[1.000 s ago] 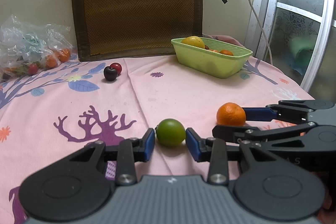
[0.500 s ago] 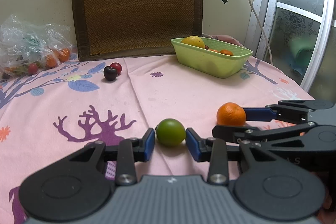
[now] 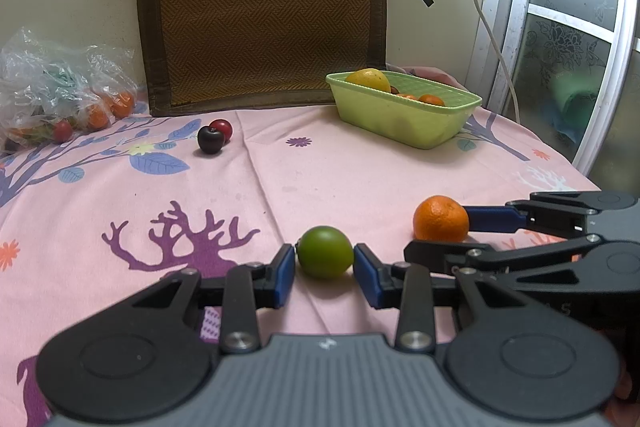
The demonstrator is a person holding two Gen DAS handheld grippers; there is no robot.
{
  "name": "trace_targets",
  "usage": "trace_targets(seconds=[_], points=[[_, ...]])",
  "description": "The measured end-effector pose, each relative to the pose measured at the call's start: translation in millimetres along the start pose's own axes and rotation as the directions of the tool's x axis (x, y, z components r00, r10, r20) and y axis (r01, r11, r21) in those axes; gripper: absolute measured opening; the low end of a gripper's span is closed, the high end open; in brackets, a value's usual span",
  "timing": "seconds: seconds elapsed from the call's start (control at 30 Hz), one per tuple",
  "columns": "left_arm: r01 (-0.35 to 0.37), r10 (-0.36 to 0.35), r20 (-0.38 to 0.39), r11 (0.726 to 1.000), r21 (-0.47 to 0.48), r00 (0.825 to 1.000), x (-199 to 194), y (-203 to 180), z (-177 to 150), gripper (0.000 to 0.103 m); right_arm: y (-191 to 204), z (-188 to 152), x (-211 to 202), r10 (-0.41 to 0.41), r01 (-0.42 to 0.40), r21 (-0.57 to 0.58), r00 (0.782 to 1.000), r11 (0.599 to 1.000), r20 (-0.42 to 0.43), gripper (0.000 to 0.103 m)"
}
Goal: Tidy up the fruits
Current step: 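Carry the tangerine and green tomato into the green bowl and open both tools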
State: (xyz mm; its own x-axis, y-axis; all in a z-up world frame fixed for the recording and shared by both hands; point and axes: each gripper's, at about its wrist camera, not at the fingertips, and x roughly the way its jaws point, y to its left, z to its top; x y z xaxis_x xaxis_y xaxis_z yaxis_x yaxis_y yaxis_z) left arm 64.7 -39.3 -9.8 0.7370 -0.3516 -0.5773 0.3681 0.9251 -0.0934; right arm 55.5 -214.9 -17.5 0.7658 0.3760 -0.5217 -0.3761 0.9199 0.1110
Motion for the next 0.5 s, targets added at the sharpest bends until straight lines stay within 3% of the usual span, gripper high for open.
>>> trace_targets(seconds=[0.1,0.3,0.5], points=[[-0.005,0.005,0.0,1.0,0.009,1.0,1,-2,-1,0.032,-1,-1,-2,-0.016,0.016,0.007,1.0,1.0,0.012,0.04],[0.019,-0.019,0.008,1.0,-0.021,1.0,1,0,3,0.031,-5,-2,-12,-0.014,0.012,0.023,0.996,1.0,0.084,0.04],[0.088,-0.089,0.053,0.996,0.021,0.995,11,-16,52,0.031,-44,31,-18,-0.082,0.07,0.071,0.979,0.995,0.184,0.04]])
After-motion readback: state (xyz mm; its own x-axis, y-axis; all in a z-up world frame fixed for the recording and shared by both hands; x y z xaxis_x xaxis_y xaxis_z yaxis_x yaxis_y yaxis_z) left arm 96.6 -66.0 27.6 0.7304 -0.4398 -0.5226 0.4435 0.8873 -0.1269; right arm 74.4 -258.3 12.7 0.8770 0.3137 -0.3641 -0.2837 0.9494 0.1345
